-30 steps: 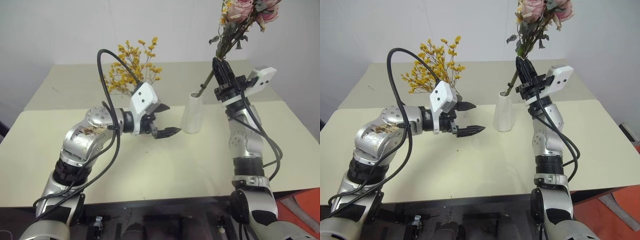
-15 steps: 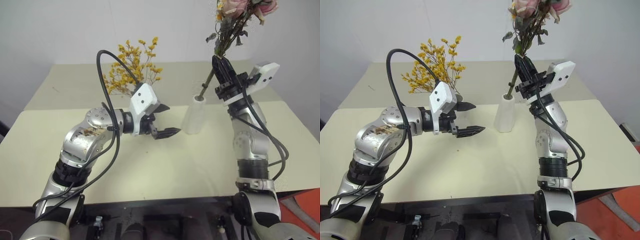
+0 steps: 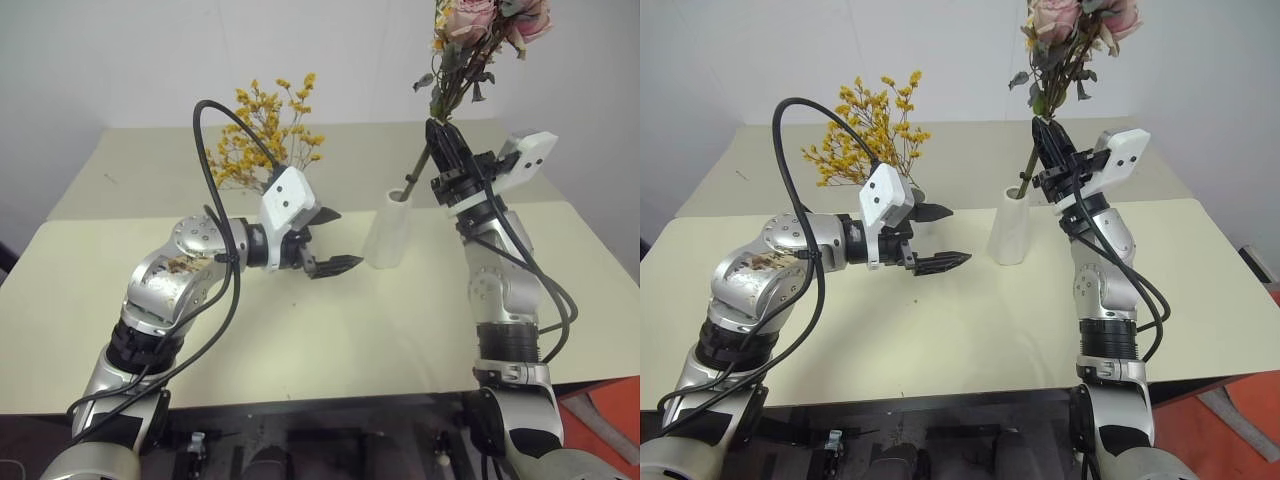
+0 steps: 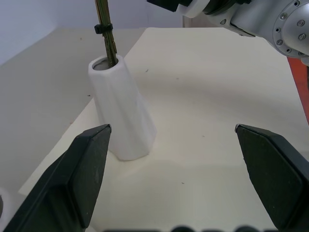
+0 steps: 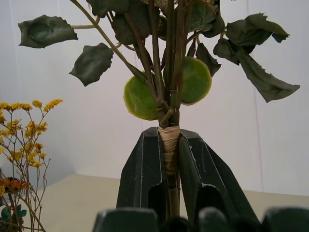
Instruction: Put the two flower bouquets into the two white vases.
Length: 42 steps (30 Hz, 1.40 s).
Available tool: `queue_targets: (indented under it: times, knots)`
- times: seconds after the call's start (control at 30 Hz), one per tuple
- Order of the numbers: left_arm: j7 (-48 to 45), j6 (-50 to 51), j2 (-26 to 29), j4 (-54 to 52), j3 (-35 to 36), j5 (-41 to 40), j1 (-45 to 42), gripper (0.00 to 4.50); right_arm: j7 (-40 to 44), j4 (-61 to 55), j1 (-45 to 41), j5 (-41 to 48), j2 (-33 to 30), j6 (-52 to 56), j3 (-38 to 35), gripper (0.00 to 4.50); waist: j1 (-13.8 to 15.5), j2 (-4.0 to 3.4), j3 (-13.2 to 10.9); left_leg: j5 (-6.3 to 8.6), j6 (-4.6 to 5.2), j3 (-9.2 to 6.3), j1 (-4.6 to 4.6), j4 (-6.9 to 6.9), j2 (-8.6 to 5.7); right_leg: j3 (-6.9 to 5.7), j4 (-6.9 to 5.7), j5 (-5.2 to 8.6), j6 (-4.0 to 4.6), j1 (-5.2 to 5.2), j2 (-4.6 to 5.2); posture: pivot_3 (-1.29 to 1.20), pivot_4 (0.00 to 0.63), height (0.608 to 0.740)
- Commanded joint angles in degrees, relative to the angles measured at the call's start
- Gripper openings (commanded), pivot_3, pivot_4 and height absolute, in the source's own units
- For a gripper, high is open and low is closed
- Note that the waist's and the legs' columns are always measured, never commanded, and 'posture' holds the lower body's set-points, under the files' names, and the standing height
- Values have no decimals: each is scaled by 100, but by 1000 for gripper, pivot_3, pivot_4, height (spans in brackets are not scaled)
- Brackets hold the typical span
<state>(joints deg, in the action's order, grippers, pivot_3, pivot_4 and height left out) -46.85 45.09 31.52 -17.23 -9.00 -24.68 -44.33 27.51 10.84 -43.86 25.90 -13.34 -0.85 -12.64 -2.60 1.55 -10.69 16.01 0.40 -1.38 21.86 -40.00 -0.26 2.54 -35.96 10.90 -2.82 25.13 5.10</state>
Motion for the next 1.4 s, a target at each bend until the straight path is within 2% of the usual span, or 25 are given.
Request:
queue_targets:
  times: [0.03, 0.8, 1.2, 1.23, 1.4]
  knots:
    - [-4, -132, -1, -130, 24, 26, -54, 4500, 51, 14, -190, -59, 26, -173, 54, 244, -1, 0, 0, 0, 0, 0, 0, 0, 0, 0, 0, 0, 0, 0, 0, 0, 150, 740]
    - [63, -79, 52, -218, 89, -4, -9, 4500, 151, 867, -170, -578, 172, -792, 241, 244, 0, 0, 0, 0, -1, -1, 2, 1, 0, 0, 1, 0, 0, 1, 0, 0, 150, 740]
    - [23, -293, 100, 17, 145, 95, -24, 4500, 96, 324, 135, -583, -7, -505, 259, 4288, 5, 0, 0, 0, -1, -1, 3, 2, 0, -1, 1, 0, 0, 1, 0, 0, 150, 740]
    - [7, -335, 125, 65, 155, 113, -27, 4500, 76, 219, 206, -589, -43, -441, 258, 4457, 6, 0, 0, -1, -1, -1, 3, 1, 0, -1, 1, 0, 0, 1, 0, 0, 150, 740]
    - [-30, -429, 147, 119, 162, 116, -20, 4500, 14, -255, 551, -564, -218, -245, 205, 4457, 7, 0, 0, -1, -1, 0, 2, 1, 0, -1, 2, 0, 0, 0, 0, 0, 150, 740]
